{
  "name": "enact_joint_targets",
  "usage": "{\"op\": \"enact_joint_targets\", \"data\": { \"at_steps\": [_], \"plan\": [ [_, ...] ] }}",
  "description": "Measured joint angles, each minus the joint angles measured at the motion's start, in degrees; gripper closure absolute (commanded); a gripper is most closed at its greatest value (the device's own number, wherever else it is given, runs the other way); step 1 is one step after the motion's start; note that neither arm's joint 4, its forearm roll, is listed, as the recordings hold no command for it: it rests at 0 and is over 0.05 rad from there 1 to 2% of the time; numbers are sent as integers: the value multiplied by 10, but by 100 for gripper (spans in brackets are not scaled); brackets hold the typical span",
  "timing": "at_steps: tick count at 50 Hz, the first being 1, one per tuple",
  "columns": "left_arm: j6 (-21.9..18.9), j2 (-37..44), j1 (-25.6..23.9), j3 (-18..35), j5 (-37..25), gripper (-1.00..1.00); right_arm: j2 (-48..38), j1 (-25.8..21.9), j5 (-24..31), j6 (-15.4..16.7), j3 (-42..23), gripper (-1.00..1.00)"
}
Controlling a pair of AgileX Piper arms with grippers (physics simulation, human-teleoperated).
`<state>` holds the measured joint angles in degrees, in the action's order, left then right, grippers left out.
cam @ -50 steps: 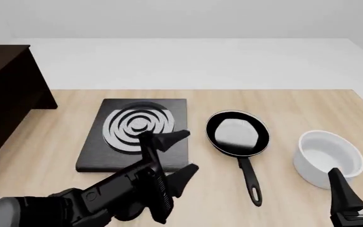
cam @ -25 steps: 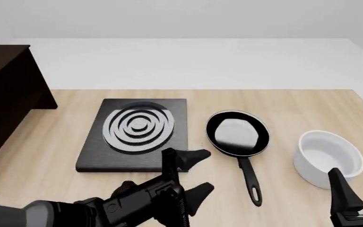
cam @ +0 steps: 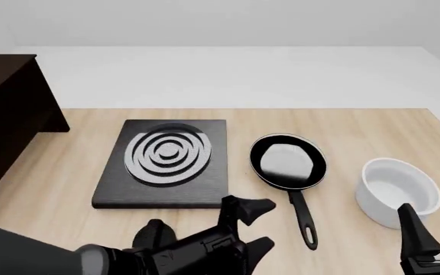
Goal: Put the frying pan under the cabinet shelf.
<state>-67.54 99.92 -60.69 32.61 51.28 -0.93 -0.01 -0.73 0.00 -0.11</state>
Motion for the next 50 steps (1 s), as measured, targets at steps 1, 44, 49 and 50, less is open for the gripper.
{"op": "enact_joint_targets", "data": {
  "at_steps": [1,44,49,50],
  "plan": [
    [0,4,0,2,0,-100,0,0,0,0,0,-100],
    [-24,157,-7,114,-2,-100,0,0,0,0,0,-100],
    [-28,173,-5,131,-7,-100,0,0,0,0,0,-100],
    [-28,177,-4,135,-8,-100,0,0,0,0,0,-100]
  ]
}}
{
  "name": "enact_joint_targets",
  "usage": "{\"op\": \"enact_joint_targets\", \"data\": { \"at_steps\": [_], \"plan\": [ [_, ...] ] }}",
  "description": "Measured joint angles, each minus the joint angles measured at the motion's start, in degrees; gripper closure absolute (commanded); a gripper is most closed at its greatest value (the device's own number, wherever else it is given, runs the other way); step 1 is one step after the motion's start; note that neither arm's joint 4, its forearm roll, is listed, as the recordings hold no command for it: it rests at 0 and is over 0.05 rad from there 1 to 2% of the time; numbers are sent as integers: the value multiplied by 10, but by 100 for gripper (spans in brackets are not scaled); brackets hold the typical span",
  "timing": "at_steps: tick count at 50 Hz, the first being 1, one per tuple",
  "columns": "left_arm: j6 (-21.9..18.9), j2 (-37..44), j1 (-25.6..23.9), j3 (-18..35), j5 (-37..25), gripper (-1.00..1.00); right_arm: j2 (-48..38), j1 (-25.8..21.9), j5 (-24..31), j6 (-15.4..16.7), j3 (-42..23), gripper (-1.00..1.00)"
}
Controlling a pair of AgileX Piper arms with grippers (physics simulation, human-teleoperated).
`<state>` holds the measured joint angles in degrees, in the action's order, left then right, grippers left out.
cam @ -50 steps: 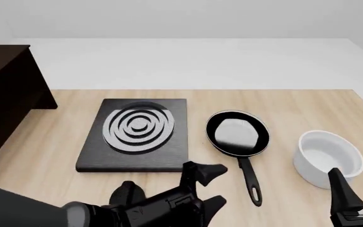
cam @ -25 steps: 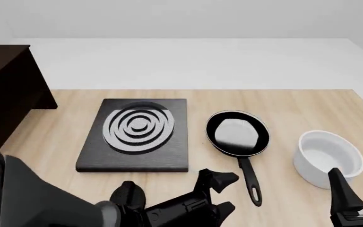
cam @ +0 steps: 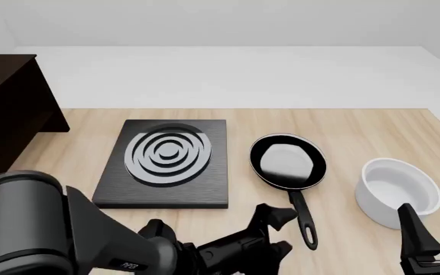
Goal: Put the frying pan under the cabinet shelf.
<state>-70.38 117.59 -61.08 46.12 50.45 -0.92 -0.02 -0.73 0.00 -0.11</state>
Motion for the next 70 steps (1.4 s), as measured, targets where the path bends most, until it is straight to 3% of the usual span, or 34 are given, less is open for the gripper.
{"op": "enact_joint_targets", "data": {
  "at_steps": [21,51,70],
  "plan": [
    [-11,65,13,77,-31,-100,0,0,0,0,0,-100],
    [72,95,23,142,-68,-100,0,0,0,0,0,-100],
    [43,95,19,153,-89,-100,0,0,0,0,0,-100]
  ]
}}
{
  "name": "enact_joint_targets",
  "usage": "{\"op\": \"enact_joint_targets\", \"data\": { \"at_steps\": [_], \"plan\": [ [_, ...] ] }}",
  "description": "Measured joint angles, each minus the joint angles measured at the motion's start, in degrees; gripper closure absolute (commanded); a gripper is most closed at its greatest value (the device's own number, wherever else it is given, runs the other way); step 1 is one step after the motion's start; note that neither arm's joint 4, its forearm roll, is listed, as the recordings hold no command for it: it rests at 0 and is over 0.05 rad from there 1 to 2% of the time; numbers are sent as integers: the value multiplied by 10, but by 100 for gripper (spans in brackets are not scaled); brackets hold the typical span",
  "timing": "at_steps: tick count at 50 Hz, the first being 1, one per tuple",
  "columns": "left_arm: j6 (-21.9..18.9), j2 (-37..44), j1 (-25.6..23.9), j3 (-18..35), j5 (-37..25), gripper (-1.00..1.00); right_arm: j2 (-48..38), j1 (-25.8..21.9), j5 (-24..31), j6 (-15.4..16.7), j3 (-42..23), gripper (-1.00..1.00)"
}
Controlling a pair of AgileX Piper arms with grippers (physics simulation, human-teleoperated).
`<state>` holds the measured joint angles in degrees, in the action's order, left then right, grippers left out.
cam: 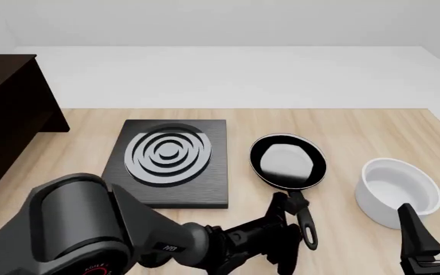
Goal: Put the frying pan under the cabinet shelf.
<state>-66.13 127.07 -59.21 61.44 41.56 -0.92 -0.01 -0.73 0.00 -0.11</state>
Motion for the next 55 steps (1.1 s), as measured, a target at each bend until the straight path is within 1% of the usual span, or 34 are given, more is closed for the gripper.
{"op": "enact_joint_targets", "data": {
  "at_steps": [14,24,34,45,46,55],
  "plan": [
    [-42,-3,-7,10,-27,-100,0,0,0,0,0,-100],
    [-62,-4,-10,19,-51,-100,0,0,0,0,0,-100],
    [-72,-4,-11,33,-81,-100,0,0,0,0,0,-100],
    [-61,4,-12,58,-111,-100,0,0,0,0,0,-100],
    [-62,4,-12,58,-111,100,0,0,0,0,0,-100],
    [-56,8,-11,57,-89,100,0,0,0,0,0,-100]
  ]
}}
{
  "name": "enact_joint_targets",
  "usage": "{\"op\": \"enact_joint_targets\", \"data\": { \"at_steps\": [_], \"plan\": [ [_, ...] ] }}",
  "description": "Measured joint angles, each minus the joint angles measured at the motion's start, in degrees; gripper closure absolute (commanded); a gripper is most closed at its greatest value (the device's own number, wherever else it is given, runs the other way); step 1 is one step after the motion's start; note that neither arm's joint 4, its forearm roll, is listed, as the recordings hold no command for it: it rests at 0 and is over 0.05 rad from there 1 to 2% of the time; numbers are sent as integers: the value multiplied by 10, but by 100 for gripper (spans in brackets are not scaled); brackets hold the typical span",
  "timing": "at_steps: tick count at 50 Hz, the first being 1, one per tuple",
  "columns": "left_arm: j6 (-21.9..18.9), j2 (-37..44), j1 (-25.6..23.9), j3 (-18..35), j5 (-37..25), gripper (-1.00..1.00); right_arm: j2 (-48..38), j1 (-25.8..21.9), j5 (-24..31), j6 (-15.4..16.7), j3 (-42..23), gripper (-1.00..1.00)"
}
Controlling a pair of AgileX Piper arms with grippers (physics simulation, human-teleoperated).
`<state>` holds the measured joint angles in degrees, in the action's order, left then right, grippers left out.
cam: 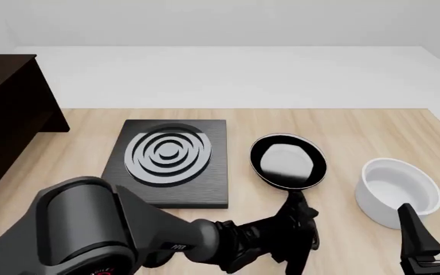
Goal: Put the frying pan under the cabinet shelf.
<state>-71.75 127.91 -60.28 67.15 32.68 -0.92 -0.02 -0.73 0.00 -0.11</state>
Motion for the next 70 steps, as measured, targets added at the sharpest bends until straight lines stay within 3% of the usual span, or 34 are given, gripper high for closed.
{"op": "enact_joint_targets", "data": {
  "at_steps": [11,23,41,58,70],
  "plan": [
    [-10,-3,2,-28,53,100,0,0,0,0,0,-100],
    [-119,-57,3,-108,57,100,0,0,0,0,0,-100],
    [-209,-152,1,-163,26,100,0,0,0,0,0,-100],
    [-255,-219,0,-181,12,100,0,0,0,0,0,-100],
    [-261,-272,17,-203,26,100,0,0,0,0,0,-100]
  ]
}}
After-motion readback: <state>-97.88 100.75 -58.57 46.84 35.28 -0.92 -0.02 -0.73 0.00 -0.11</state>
